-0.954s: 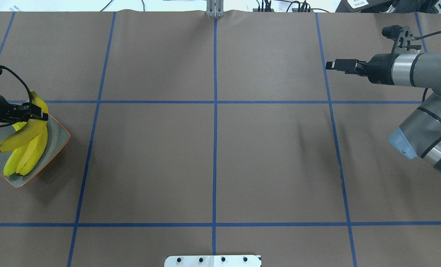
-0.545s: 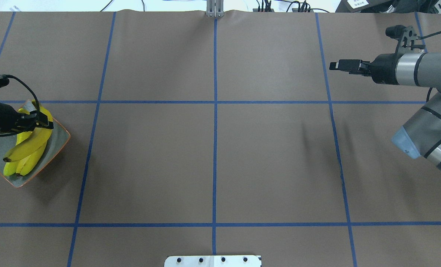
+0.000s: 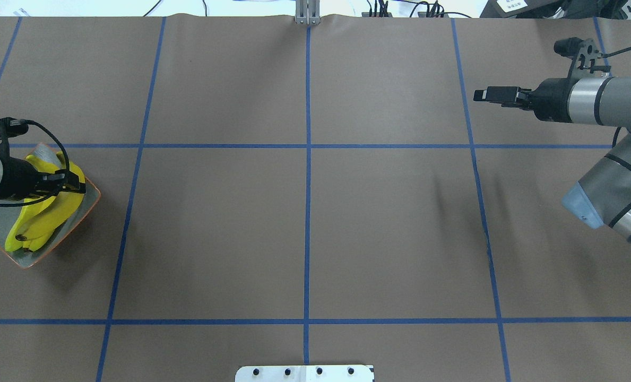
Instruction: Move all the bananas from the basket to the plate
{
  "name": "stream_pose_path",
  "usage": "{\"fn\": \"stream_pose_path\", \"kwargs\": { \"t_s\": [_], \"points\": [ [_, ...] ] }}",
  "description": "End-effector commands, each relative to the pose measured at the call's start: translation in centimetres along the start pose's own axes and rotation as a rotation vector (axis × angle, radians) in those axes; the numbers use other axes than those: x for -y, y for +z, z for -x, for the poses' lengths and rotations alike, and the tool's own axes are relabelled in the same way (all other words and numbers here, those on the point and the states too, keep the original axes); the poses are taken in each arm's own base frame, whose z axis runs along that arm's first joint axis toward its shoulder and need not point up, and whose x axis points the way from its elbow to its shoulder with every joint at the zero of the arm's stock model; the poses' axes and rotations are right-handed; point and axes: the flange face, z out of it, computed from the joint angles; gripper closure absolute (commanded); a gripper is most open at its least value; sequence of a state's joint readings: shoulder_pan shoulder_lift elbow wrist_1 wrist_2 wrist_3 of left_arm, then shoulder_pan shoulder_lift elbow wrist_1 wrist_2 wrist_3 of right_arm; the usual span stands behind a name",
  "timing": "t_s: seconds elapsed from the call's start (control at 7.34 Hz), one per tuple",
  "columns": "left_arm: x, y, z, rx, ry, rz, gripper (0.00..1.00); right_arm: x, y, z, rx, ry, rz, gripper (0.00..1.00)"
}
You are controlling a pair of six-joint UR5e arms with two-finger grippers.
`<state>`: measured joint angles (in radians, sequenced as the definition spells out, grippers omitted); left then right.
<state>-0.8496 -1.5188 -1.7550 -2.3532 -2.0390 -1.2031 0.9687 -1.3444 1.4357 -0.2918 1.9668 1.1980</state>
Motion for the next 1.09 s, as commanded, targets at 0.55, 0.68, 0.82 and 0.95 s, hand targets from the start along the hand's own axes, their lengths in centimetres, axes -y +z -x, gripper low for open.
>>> {"fn": "stream_pose_path", "kwargs": {
  "t_s": [0.55,0.68,0.82,0.95],
  "points": [
    [-0.44,0.10,1.12,0.015,-0.008,0.014,0.82,-0.04,-0.41,0.18,0.007,-0.003,-0.005,0.00],
    [-0.48,0.19,1.16,0.017,-0.008,0.014,0.46,-0.12,-0.71,0.27,0.010,-0.005,-0.008,0.00],
    [-0.50,0.23,1.04,0.016,-0.003,0.015,0.10,-0.17,-0.78,0.32,0.011,-0.005,-0.005,0.00],
    [-0.28,-0.03,1.21,0.016,-0.006,0.010,0.00,-0.15,-0.87,0.54,0.016,-0.007,-0.004,0.00]
  ]
}}
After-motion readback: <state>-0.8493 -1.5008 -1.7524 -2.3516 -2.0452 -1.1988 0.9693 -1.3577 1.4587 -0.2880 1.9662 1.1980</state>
